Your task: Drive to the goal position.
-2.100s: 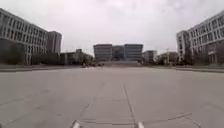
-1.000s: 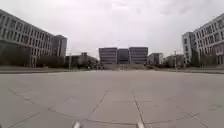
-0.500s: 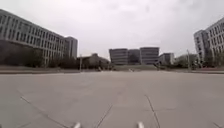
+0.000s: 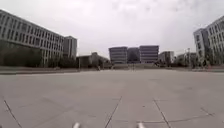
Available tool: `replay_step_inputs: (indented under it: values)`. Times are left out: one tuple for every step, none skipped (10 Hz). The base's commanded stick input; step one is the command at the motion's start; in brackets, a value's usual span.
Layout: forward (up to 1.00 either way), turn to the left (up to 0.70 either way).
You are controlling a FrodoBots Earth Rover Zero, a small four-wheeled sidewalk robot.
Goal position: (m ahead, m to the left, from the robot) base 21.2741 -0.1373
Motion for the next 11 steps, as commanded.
replay_step_inputs:
  values:
    - [0.85,0.00]
    - [0.85,0.00]
    - [0.85,0.00]
    - [0.85,0.00]
    - [0.85,0.00]
    - [0.85,0.00]
    - [0.85,0.00]
    - [0.85,0.00]
    - [0.85,0.00]
    - [0.85,0.00]
    - [0.85,0.00]
